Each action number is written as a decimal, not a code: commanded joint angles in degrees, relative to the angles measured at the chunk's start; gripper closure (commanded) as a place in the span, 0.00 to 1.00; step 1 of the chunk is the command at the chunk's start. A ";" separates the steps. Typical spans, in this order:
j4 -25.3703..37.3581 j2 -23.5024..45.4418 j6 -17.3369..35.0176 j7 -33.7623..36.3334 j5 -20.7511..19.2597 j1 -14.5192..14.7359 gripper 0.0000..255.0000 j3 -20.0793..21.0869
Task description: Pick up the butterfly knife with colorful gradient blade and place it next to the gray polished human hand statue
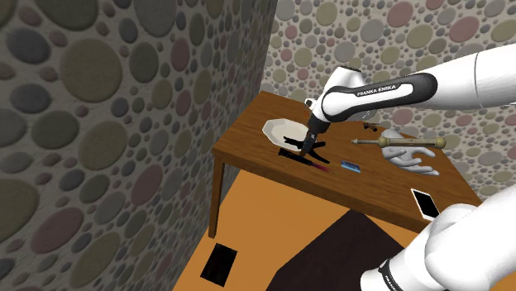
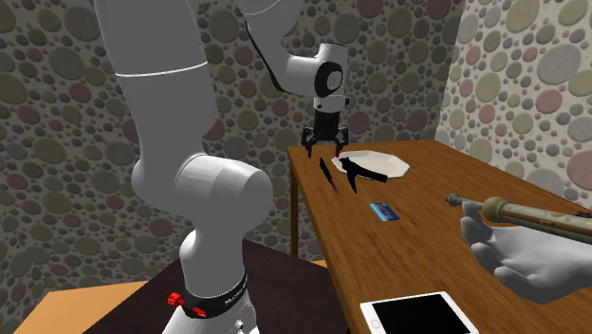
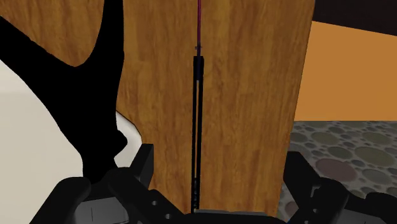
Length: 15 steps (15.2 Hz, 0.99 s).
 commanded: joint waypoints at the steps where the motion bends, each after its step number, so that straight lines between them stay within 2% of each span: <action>1: 2.07 4.79 3.03 -3.08 1.42 0.29 0.00 -0.58; 9: 0.69 9.32 8.82 -4.42 3.33 0.58 0.00 -0.30; 15: 0.69 9.32 8.82 -4.42 3.33 0.57 0.00 -0.29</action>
